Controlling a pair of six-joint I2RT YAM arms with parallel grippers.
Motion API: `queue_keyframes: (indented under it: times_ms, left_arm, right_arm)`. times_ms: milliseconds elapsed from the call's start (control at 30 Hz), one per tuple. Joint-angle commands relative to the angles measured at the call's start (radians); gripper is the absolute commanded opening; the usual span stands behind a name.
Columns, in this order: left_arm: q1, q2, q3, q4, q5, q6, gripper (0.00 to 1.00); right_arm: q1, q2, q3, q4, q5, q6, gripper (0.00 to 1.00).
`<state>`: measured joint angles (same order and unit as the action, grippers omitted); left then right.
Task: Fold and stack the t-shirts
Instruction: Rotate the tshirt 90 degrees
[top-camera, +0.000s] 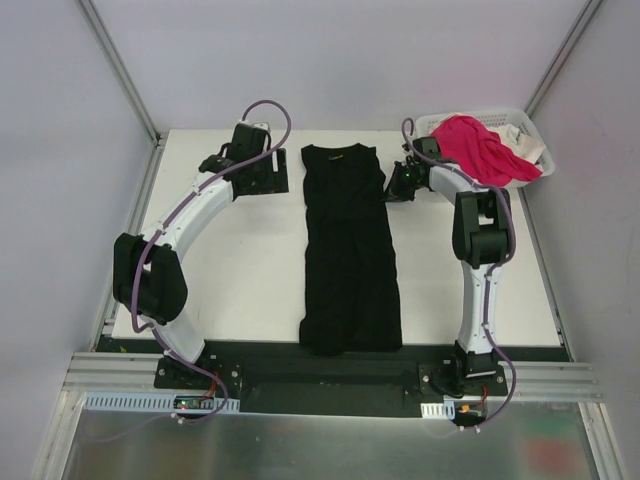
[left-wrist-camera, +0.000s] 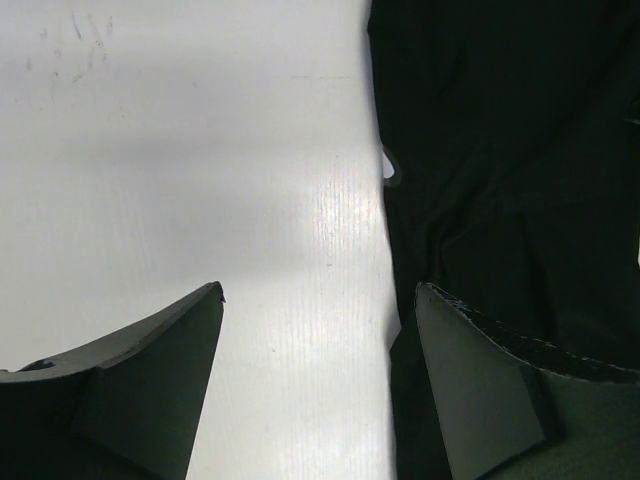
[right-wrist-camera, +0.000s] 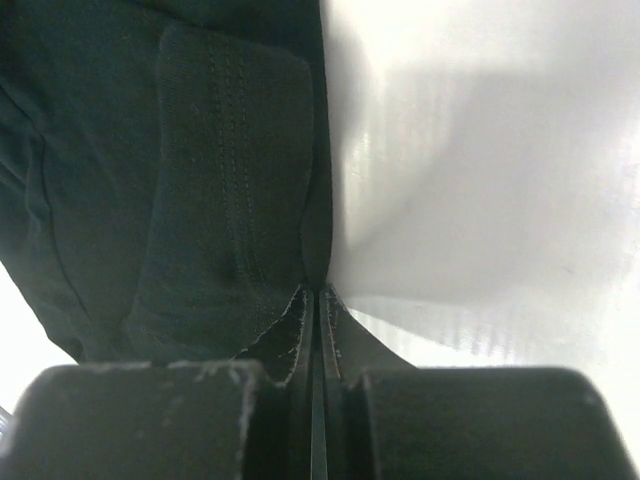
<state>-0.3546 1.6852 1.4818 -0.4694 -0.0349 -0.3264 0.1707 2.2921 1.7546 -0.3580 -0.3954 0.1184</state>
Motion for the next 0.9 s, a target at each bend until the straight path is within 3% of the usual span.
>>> queue_keyframes:
  times_ms: [0,67,133,233,433,633,867]
  left_arm:
    - [-0.017,-0.025,0.021,-0.018,-0.017,0.017,0.77]
    - [-0.024,-0.022,0.023,-0.017,-0.016,0.020,0.77]
    - [-0.033,-0.013,0.028,-0.017,-0.008,0.033,0.77]
    - [-0.056,-0.007,0.032,-0.017,0.007,0.075,0.77]
    - [-0.119,-0.042,0.002,-0.018,-0.011,0.105,0.78]
    - [-0.167,-0.151,-0.129,-0.018,-0.033,0.062,0.77]
    - [-0.279,-0.314,-0.300,-0.020,-0.017,0.036,0.78]
  right_arm:
    - [-0.020,-0.043,-0.059,-0.035,0.061,-0.014,0.01]
    - [-0.019,-0.043,-0.056,-0.036,0.059,-0.011,0.10]
    - [-0.020,-0.048,-0.050,-0.036,0.055,-0.016,0.31]
    - [-0.019,-0.089,-0.047,-0.036,0.075,-0.029,0.41]
    - [-0.019,-0.309,-0.137,-0.030,0.079,-0.043,0.43]
    - [-0.002,-0.581,-0.461,0.037,0.060,-0.052,0.43]
    - [0.142,-0.891,-0.786,0.105,0.145,-0.020,0.43]
